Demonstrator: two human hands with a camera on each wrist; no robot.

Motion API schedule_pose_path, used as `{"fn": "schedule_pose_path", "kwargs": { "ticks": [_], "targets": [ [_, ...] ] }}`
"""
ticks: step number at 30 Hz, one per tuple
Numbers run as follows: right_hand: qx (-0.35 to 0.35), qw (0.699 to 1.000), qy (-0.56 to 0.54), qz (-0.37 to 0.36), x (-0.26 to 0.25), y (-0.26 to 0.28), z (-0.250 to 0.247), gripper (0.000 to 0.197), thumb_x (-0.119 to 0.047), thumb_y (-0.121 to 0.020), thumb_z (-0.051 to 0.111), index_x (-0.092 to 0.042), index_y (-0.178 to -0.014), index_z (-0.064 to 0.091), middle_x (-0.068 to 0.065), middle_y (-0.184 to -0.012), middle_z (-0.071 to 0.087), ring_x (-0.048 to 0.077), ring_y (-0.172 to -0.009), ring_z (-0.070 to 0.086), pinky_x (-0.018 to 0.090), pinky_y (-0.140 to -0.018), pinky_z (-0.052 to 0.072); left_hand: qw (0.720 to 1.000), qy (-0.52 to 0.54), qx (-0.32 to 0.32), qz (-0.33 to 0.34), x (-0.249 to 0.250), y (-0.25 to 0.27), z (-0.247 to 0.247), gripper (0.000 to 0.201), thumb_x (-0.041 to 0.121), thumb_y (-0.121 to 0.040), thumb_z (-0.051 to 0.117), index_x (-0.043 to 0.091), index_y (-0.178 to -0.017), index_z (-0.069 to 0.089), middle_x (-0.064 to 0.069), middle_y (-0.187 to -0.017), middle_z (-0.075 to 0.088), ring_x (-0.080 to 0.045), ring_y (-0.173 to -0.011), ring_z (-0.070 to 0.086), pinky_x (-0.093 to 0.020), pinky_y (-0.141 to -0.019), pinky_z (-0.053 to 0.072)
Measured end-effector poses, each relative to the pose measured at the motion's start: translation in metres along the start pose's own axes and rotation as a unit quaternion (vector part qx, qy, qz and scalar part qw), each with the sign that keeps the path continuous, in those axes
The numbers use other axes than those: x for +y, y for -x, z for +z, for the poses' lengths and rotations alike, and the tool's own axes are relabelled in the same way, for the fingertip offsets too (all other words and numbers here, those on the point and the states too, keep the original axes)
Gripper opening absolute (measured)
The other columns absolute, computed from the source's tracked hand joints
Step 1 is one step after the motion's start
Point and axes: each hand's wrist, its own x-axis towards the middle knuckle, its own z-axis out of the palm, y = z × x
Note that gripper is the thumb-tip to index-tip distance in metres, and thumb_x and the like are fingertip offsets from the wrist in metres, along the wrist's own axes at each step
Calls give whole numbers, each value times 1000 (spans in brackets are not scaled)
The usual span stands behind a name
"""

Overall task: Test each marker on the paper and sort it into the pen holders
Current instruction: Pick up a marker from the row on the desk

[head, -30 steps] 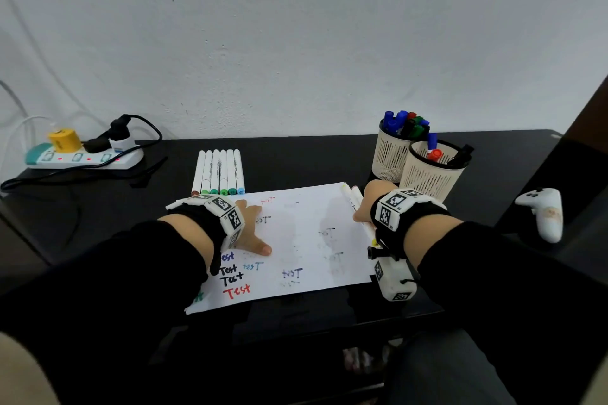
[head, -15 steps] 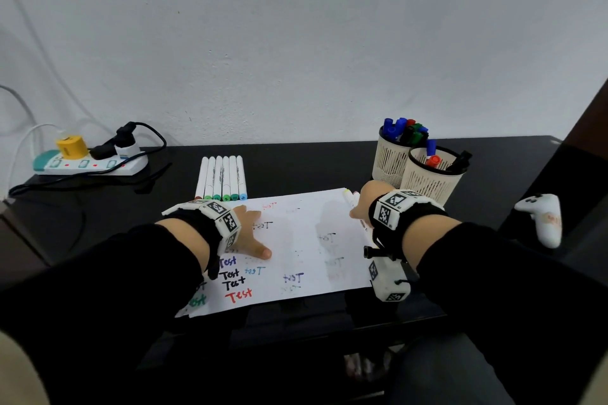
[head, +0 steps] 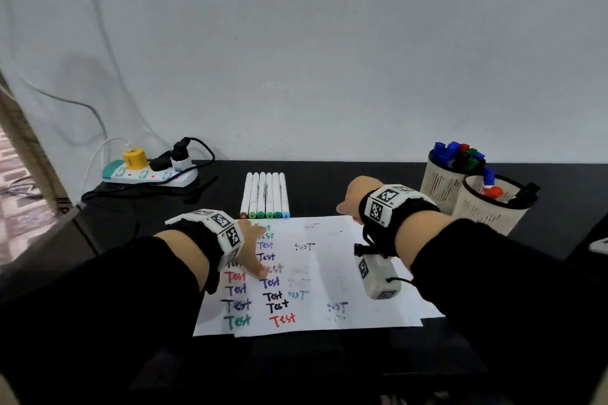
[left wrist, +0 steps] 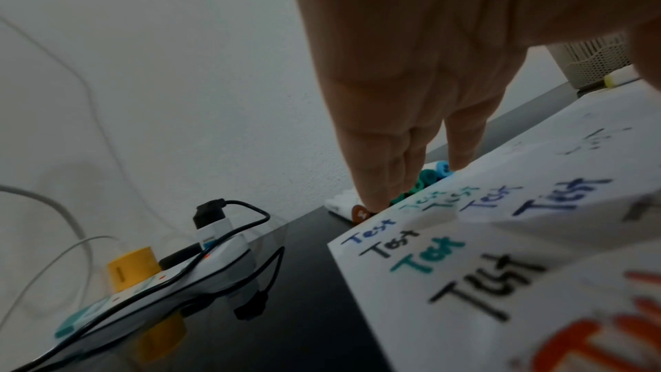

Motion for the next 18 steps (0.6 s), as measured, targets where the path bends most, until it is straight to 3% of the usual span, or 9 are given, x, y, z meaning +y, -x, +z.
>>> {"fn": "schedule_pose_path", "kwargs": {
  "ticks": [4,10,15,18],
  "targets": [
    [-18,1000,7,-19,-28,-19,7,34,-33,-85,58,-13,-58,52,1,-58,55,21,-54,54,25,-49,37,1000,-2,-14,-7,-10,6,5,100,56,-76,67,19,-150,11,-8,-154,17,-27,-140,23,-41,-114,24],
    [-37,998,-15,-46,-67,-52,26,34,-42,-84,58,-15,-63,57,1,-64,61,23,-66,61,29,-64,46,1000,12,-15,-2,-16,7,12,100,61,-75,63,23,-150,9,-5,-155,11,-28,-140,23,-44,-113,25],
    [-30,998,-9,-52,-94,-76,35,29,-37,-84,58,-15,-67,59,4,-65,63,23,-65,62,32,-68,51,1000,20,-9,6,-17,8,14,98,59,-76,63,24,-150,8,-5,-154,13,-27,-141,20,-43,-111,24],
    [-19,998,-6,-57,-101,-86,37,22,-34,-83,58,-15,-72,61,5,-72,66,26,-71,64,37,-79,55,1000,18,-10,5,-17,8,13,99,59,-75,64,24,-150,9,-5,-154,15,-27,-140,21,-43,-110,26]
  ]
}}
